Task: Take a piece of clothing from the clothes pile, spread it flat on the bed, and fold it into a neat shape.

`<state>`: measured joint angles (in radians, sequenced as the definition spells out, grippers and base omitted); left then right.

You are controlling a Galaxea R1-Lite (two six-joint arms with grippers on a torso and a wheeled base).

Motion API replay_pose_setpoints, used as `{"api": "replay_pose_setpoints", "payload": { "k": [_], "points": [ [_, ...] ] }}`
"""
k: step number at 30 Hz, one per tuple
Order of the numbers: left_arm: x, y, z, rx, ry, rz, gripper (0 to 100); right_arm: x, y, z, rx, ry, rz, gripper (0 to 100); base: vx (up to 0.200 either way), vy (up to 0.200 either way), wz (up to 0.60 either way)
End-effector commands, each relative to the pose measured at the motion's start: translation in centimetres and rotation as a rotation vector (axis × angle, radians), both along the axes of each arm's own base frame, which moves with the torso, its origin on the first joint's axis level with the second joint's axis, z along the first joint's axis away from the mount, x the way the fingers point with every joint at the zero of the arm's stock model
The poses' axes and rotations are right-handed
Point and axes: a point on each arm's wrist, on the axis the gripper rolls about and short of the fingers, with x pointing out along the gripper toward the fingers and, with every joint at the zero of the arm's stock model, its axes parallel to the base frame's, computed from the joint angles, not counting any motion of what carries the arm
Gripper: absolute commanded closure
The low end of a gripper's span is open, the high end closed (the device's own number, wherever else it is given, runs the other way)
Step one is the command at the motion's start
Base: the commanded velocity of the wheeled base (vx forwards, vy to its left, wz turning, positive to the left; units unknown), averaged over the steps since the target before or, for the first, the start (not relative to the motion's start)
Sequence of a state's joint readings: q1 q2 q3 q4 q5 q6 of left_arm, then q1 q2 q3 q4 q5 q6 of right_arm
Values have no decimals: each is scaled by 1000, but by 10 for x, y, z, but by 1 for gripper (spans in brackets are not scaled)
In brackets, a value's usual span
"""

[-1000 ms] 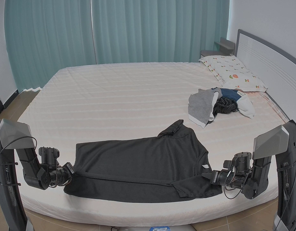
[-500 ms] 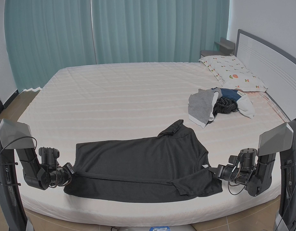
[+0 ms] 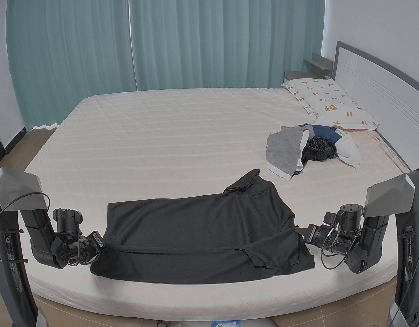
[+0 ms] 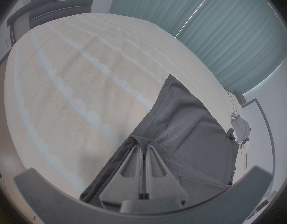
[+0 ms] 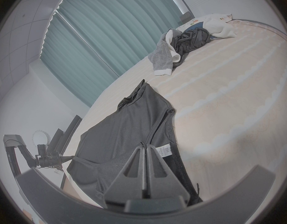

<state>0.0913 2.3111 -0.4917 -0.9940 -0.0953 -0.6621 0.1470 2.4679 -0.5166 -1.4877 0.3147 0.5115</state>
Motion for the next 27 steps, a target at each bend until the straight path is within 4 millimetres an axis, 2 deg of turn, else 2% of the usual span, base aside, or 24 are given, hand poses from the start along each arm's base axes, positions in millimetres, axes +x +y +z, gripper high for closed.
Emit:
{"api": "replay_pose_setpoints", "payload": {
  "k": [1,16,17,24,27],
  "points": [
    [1,0,2,0,3,0,100,3,2,-7,-1,9,3,100,0,0,0],
    [5,0,-1,-4,6,5,100,4,7,-15,-8,22,15,100,0,0,0],
    [4,0,-1,-4,8,5,0,4,7,-15,-9,26,16,0,0,0,0],
    [5,0,-1,-2,6,3,0,4,6,-11,-1,16,11,0,0,0,0],
    [5,2,0,0,-2,4,0,1,4,1,45,15,-18,0,0,0,0]
  ]
}}
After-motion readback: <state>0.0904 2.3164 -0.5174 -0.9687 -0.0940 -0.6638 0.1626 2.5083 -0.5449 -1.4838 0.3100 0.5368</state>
